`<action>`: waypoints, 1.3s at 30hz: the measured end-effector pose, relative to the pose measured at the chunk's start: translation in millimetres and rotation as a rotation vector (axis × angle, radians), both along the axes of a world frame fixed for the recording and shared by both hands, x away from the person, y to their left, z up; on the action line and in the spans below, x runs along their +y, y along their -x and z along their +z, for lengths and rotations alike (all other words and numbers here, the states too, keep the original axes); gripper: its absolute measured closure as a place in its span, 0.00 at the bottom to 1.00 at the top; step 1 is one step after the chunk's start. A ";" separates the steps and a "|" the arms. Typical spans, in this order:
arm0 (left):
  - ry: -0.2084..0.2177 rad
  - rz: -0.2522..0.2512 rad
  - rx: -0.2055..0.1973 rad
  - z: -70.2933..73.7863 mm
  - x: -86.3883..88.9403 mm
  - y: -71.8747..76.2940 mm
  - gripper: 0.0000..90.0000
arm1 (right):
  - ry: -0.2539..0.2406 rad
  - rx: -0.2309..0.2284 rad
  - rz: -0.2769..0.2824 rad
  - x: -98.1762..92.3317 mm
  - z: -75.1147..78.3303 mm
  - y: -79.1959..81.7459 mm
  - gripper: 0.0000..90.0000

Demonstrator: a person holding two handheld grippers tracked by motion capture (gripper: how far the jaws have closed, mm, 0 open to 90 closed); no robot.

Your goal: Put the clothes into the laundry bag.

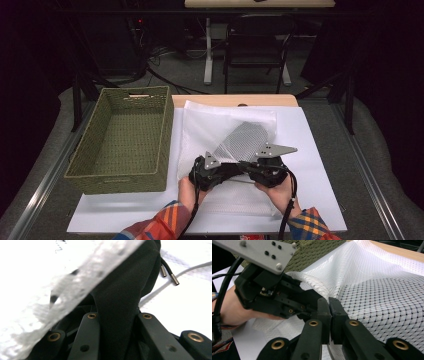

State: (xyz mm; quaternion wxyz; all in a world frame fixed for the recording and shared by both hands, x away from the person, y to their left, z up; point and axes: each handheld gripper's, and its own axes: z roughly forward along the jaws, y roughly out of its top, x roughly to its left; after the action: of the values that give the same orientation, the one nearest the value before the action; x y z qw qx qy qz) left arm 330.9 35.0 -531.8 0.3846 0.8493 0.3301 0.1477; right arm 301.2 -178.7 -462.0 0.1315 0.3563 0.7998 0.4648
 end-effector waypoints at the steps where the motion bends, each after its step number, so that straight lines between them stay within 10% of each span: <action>1: 0.005 0.012 -0.005 0.1 1.2 -1.6 0.89 | -0.004 -0.001 -0.001 0.0 0.4 0.4 0.98; 13: -0.033 0.050 0.030 -13.4 2.4 -8.3 0.82 | 0.015 0.025 0.007 2.1 -6.3 -2.1 0.98; 31: -0.108 -0.012 0.065 -4.6 -0.5 10.8 0.32 | 0.010 0.025 0.007 -0.9 -5.1 -1.7 0.98; 35: -0.155 0.010 0.055 -15.8 -6.1 11.2 0.48 | 0.012 0.028 0.006 -0.1 -5.6 -1.7 0.98; 39: -0.112 -0.009 0.046 -20.5 -0.8 10.1 0.70 | 0.013 0.032 0.007 -0.1 -5.9 -1.9 0.98</action>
State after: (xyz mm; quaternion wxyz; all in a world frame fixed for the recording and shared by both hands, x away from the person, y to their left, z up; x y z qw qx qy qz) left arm 320.9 34.2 -552.3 0.3293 0.8741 0.3263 0.1449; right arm 303.1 -178.8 -467.9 0.1194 0.3599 0.8061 0.4543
